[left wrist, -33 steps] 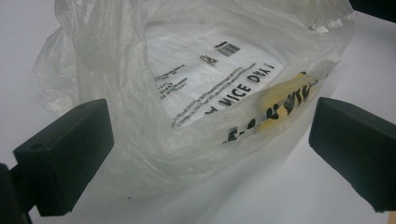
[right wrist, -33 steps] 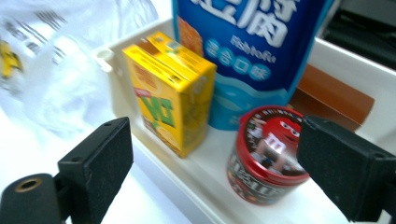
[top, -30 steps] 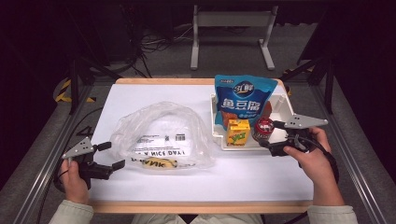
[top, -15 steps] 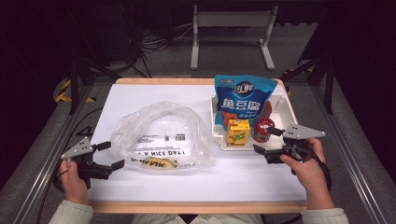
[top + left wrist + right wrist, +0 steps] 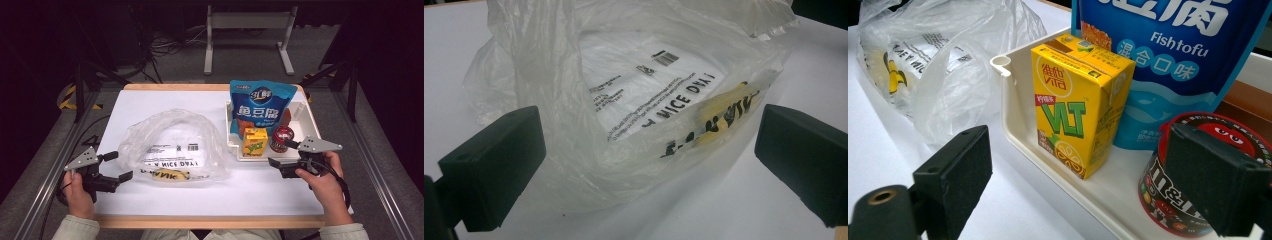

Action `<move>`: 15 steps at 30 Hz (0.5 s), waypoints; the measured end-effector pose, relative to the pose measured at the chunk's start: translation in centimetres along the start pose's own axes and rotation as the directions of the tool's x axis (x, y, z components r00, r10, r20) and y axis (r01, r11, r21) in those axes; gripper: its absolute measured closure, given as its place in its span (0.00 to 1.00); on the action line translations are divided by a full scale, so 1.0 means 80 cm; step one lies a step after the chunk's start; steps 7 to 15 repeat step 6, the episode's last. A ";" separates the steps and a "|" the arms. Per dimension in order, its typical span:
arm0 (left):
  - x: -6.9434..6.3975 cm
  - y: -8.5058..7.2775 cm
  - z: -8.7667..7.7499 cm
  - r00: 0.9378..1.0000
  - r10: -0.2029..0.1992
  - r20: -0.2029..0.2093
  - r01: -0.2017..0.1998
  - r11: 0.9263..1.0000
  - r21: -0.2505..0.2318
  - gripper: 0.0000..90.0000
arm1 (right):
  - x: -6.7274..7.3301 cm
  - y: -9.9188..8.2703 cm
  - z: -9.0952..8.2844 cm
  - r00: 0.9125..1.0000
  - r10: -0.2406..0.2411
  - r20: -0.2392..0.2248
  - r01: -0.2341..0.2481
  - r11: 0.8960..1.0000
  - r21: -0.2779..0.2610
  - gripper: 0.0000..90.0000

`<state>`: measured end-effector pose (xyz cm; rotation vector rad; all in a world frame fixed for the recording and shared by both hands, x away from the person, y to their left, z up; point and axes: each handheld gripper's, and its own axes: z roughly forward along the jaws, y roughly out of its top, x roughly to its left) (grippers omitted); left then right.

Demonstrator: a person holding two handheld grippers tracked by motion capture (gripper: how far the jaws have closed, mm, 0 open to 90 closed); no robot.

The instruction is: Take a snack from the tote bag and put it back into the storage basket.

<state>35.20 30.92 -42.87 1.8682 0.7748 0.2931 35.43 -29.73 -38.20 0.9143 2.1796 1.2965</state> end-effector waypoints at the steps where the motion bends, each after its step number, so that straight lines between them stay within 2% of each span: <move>1: 0.000 0.000 0.000 1.000 0.000 0.000 0.000 1.000 0.000 0.01 | 0.001 0.000 0.001 1.000 0.000 -0.003 0.000 1.000 0.001 0.15; 15: 0.000 0.000 0.000 1.000 -0.003 0.000 0.003 1.000 -0.001 0.01 | 0.004 0.000 0.002 1.000 -0.008 -0.003 0.008 1.000 0.006 0.15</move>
